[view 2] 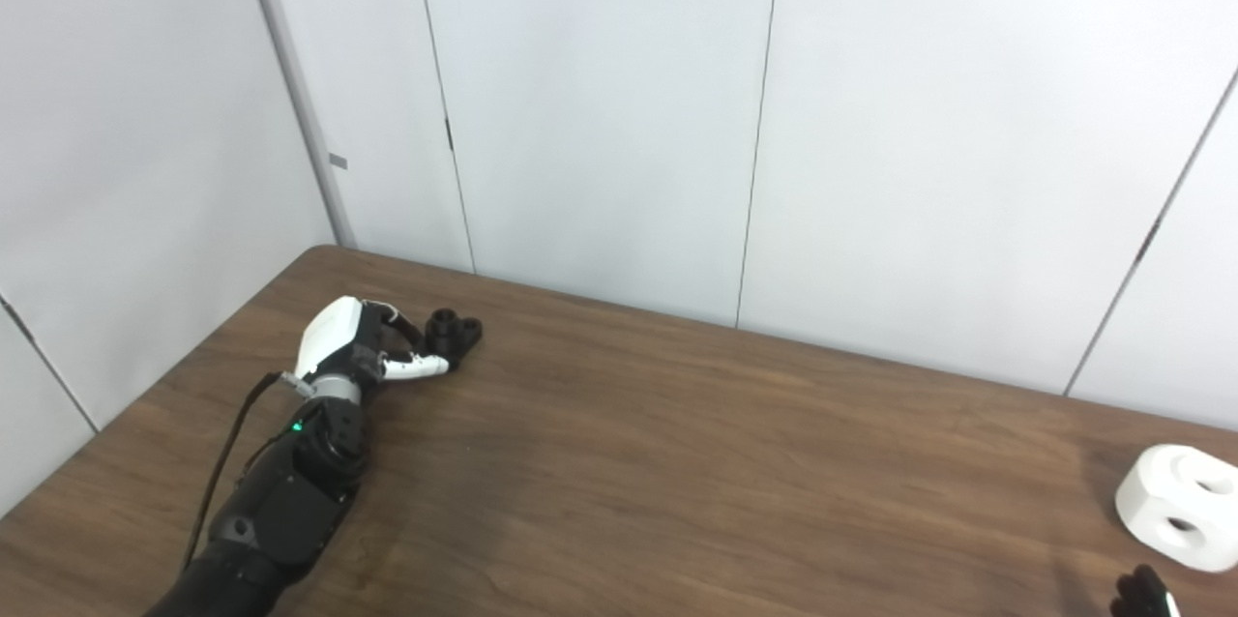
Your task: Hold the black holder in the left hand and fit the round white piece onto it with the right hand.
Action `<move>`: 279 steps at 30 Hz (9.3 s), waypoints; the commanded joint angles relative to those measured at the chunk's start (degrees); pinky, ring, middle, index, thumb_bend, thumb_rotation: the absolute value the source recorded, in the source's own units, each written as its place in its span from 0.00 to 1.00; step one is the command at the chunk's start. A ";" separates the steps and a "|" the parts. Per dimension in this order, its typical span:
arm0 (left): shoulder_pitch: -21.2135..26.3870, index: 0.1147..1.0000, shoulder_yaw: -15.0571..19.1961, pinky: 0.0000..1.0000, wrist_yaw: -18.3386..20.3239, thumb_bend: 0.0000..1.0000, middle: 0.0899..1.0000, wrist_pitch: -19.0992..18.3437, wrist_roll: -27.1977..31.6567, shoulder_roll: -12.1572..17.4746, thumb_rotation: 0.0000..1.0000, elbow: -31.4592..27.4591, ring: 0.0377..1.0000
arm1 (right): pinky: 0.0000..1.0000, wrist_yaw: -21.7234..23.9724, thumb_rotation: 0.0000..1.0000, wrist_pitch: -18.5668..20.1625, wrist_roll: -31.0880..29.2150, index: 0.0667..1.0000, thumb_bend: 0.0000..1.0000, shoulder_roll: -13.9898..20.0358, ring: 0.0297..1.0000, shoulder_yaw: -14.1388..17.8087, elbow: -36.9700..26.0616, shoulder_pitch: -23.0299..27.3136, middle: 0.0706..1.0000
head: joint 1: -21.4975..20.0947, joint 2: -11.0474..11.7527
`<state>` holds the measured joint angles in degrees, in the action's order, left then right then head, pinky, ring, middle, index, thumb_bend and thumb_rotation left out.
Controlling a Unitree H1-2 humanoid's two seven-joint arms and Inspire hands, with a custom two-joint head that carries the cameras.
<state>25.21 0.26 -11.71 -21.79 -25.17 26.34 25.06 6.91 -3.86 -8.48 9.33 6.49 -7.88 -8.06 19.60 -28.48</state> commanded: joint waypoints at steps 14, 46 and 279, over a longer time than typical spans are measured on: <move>-6.46 0.42 -2.80 0.85 6.01 0.52 0.76 -2.23 -1.33 -0.77 0.05 -17.84 0.88 | 1.00 -0.24 1.00 -0.25 -0.15 0.98 0.70 -1.35 0.99 -0.55 0.93 -1.69 0.97 | -1.73 -0.84; -23.91 0.42 -14.30 0.88 21.09 0.52 0.79 -2.23 -6.47 -7.69 0.05 -43.68 0.89 | 1.00 -3.24 1.00 2.42 4.06 0.99 0.57 -4.68 0.96 -2.80 -4.49 -1.90 0.97 | -15.03 -7.86; -31.31 0.42 -15.79 0.90 13.15 0.52 0.75 17.45 -22.30 -11.32 0.04 -37.30 0.83 | 0.95 14.22 0.14 25.91 45.40 0.45 0.52 20.85 0.96 -19.39 -15.69 30.09 0.84 | -22.80 -12.13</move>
<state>-4.89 -14.89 0.05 -3.18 -46.41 14.89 -12.80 21.27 23.91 35.80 29.99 -13.33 -21.50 20.00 -3.34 -40.52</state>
